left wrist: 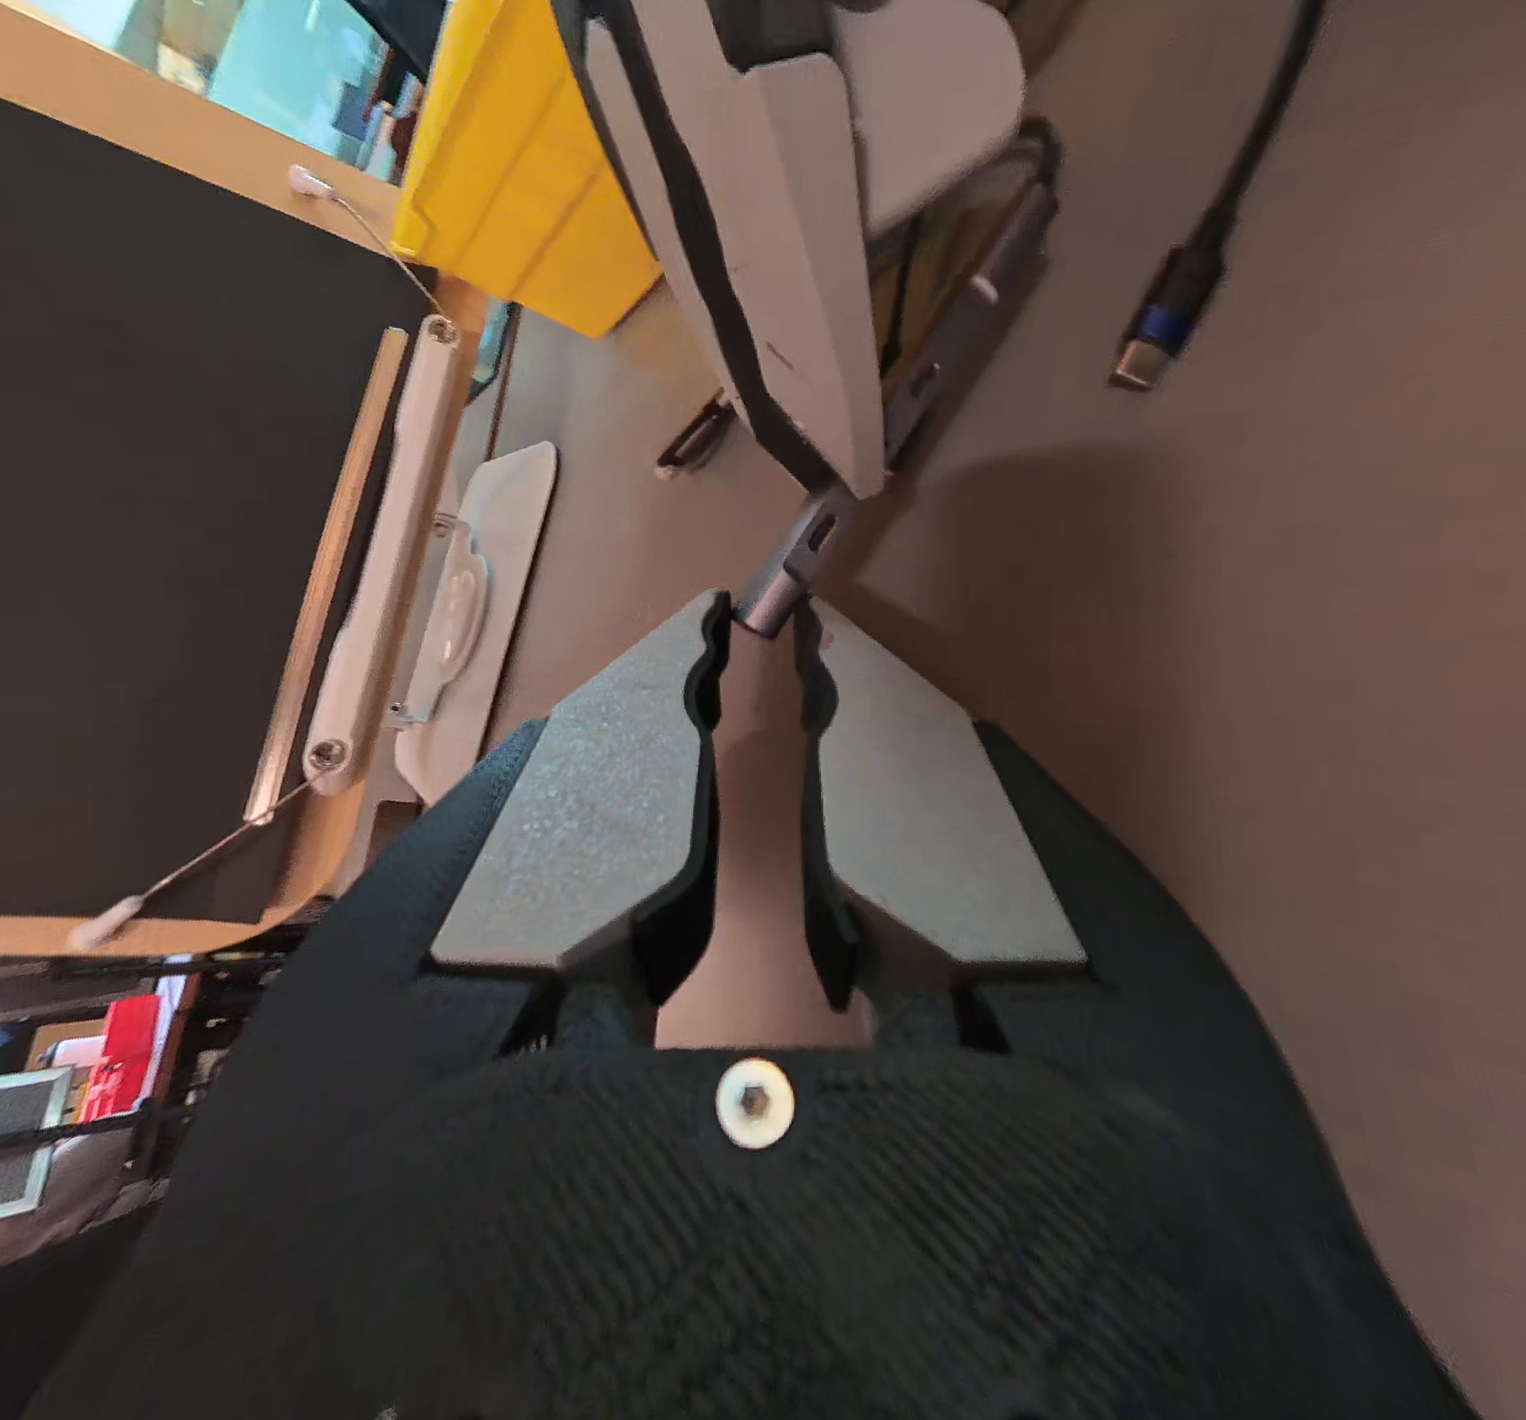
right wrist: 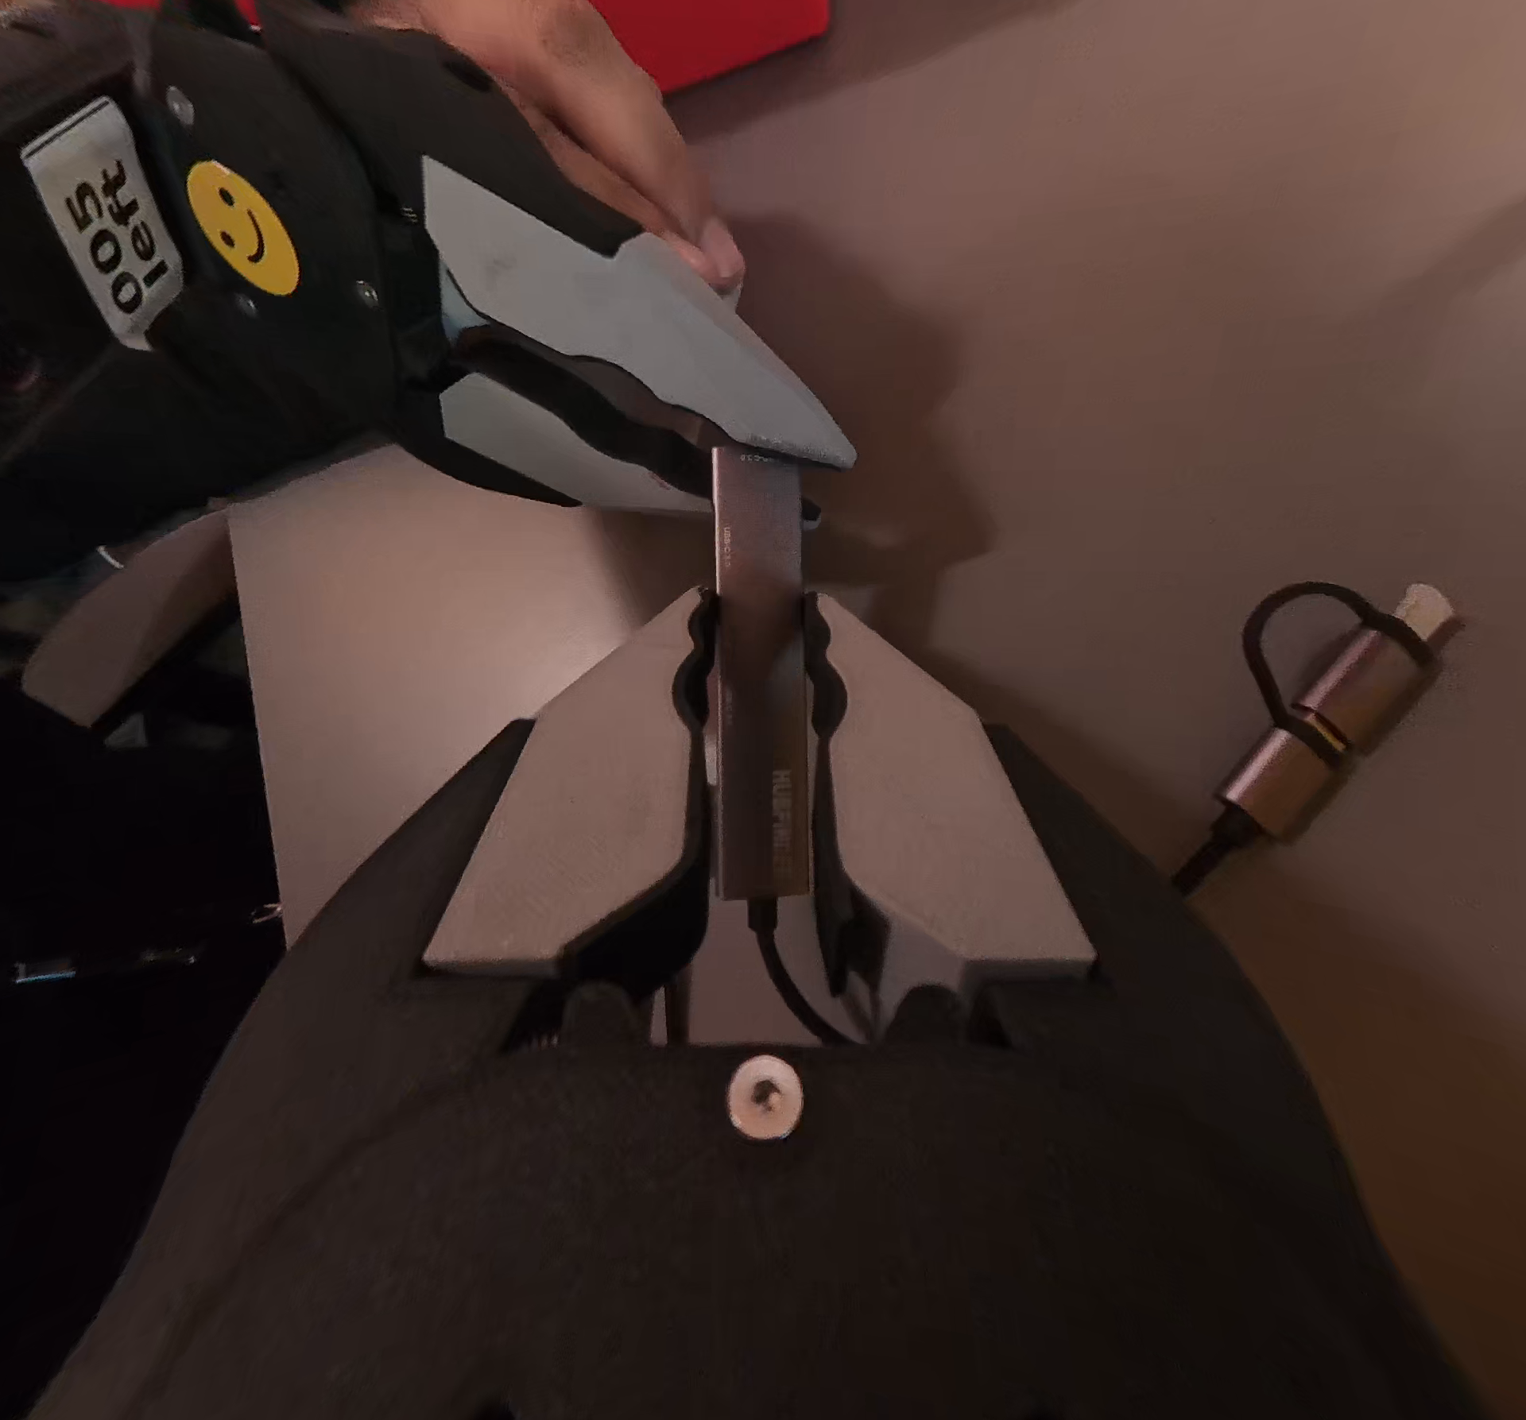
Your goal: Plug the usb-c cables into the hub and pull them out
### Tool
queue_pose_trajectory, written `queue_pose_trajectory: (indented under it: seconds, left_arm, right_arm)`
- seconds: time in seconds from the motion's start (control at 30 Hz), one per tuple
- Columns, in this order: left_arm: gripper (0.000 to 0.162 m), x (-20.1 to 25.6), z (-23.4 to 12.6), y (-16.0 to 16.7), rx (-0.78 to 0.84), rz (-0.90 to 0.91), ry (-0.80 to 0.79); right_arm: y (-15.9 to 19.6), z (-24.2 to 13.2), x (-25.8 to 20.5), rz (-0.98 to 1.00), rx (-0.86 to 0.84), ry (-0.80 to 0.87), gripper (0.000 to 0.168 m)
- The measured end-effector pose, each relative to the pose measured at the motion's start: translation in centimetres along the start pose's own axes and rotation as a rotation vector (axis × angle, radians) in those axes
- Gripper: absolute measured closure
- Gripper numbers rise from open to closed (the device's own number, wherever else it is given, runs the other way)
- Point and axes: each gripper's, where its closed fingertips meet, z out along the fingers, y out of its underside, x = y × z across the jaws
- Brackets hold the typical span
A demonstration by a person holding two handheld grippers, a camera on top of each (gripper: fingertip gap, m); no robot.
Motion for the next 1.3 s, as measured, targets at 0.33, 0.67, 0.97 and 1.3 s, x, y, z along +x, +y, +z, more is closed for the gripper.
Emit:
queue_pose_trajectory:
  seconds: [0.33, 0.67, 0.97, 1.3]
  left_arm:
    - [0.153, 0.2, -0.9, 1.2, -0.118, -0.144, 0.122]
    - [0.155, 0.2, -2.0, -0.6, 0.026, -0.246, 0.158]
    - [0.154, 1.0, -2.6, -3.2, 0.161, -0.238, 0.175]
    - [0.155, -0.2, -3.5, -4.8, 0.23, -0.299, 0.176]
  right_arm:
    - [-1.6, -2.5, 0.2, -0.34, 0.061, 0.275, 0.141]
    - [-0.1, -2.3, 1.1, -0.668, -0.039, 0.464, 0.16]
    - [-0.7, -2.0, -1.3, -0.822, 0.071, 0.372, 0.161]
    - [-1.8, -2.6, -1.3, -0.703, 0.169, 0.321, 0.158]
